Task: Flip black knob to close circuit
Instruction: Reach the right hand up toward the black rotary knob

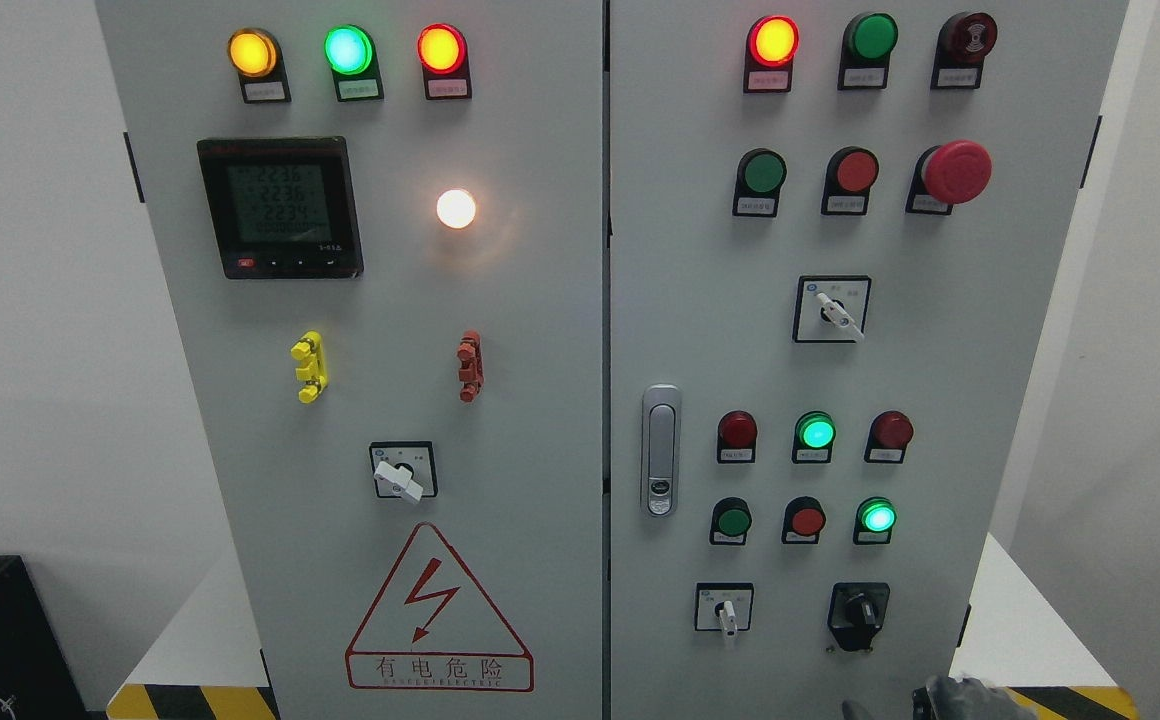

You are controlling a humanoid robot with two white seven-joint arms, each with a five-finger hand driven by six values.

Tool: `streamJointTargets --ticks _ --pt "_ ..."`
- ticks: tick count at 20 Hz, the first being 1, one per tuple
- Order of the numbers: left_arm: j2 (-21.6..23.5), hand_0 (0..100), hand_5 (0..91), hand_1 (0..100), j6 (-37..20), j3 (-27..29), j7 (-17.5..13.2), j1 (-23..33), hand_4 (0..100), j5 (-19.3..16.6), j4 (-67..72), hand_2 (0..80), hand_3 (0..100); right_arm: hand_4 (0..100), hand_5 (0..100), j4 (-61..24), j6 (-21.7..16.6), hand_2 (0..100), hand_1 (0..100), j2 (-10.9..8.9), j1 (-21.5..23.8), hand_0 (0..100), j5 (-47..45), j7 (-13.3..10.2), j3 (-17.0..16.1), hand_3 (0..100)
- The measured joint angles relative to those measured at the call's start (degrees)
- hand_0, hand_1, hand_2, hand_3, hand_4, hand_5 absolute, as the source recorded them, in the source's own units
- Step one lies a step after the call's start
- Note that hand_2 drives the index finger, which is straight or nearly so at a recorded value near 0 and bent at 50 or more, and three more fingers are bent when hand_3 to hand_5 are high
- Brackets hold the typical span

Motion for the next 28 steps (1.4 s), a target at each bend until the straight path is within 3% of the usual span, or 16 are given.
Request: streamJointTargets --ticks 13,28 --pt "0.0 12 0.0 56 0.0 0.0 0.0 0.0 0 0.0 0.0 0.0 0 84 82 0.3 1.2 89 0 -1.85 -3.4 0 0.3 1.0 0.0 100" --pt "0.0 12 0.0 56 0.0 0.0 0.0 0.0 0 0.0 0.0 0.0 0 84 82 0.7 1.3 89 0 -2.61 -4.7 0 0.3 1.3 0.3 100"
